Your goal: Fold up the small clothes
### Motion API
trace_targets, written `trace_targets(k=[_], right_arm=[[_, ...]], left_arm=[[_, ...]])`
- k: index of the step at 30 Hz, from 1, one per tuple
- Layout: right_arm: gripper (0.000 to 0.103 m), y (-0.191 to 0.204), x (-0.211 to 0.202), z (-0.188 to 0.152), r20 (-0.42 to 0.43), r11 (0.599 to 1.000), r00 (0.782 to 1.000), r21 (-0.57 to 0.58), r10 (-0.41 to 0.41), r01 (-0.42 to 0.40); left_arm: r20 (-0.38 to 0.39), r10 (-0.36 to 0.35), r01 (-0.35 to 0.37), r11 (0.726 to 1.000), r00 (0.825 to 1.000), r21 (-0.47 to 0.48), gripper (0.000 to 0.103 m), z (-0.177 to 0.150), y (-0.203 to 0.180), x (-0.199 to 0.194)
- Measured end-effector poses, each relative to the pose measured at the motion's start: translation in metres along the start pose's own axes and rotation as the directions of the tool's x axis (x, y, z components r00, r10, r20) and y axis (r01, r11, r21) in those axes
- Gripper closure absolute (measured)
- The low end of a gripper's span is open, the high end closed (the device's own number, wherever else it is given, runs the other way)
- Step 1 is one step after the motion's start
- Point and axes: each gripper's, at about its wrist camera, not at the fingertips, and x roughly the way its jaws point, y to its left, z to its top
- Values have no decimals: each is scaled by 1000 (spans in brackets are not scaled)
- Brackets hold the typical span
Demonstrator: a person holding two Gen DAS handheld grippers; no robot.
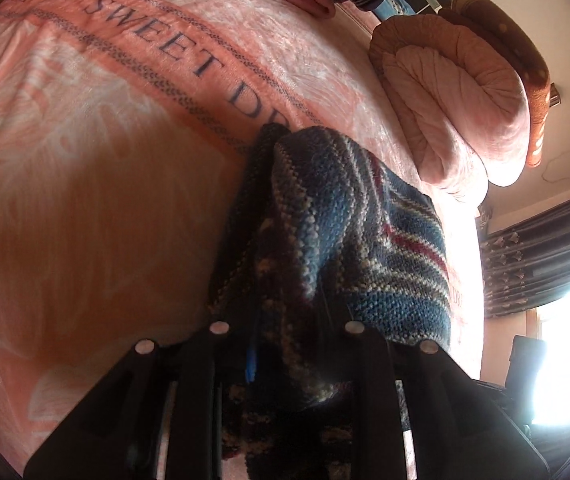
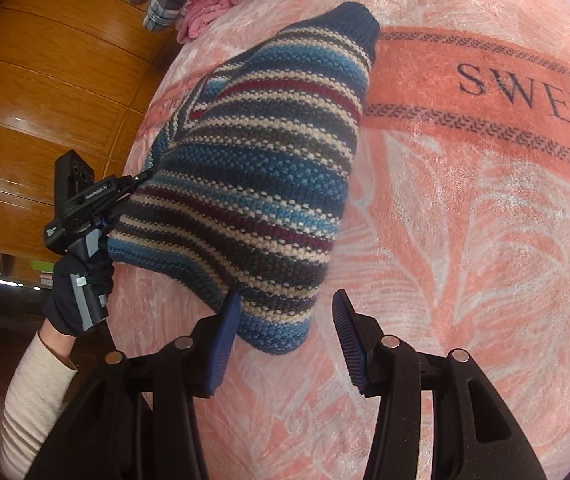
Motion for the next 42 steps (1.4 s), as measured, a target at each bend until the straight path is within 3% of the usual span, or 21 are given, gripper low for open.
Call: trace_targets(k=[2,5,8,10,15,19,20,21,22,25,29,36,42], right_arm=[[54,0,6,0,-13,1000,1000,-2,-7,7],[54,0,11,-4,-23,1000,1000,-4,-14,14],[54,-3,13,-9,-28,1000,1000,2,1,-1],[54,0,15,-9,-31,1000,1000,-2,4,-4],[54,7,20,-3,-24,1000,999,-1,21,-21],[54,20,31,1,-28,1000,1000,-15,13,-13],[54,22,33,1,-30,1000,999,-17,11,-11],[54,23,35,1,-32,1000,999,-19,8,-9],[54,25,36,0,-32,1000,999,-21,5,-6],[53,25,36,0,-30,1000,999,-17,12,-12],[53,18,35,-1,-30,999,998,12,50,-50],[53,12,47,-4,-63,999,998,32,23,-21],[70,13,62,-13,-66,998,996,-6,-59,58]], left_arm=[[-17,20,-20,1000,1000,-9,74,1,-1,-4],[-50,-23,23,1000,998,-7,64,3,-5,-21],[-84,-45,49,998,995,49,53,-7,-14,-40],[-114,-21,30,996,993,81,45,-17,-16,-48],[-205,-54,69,995,977,68,42,-51,-10,-47],[-213,-106,114,993,971,25,35,-62,-9,-42],[-214,-95,102,995,972,20,36,-64,-9,-39],[-211,-81,87,996,974,21,50,-66,-8,-37],[-213,-88,93,996,973,14,77,-67,-8,-34],[-191,-105,107,994,976,3,87,-66,-5,-38],[-155,-125,130,991,980,24,89,-55,2,-57],[-198,22,1,993,980,119,90,-61,9,-31],[-205,78,-46,986,976,158,84,-65,5,-13]])
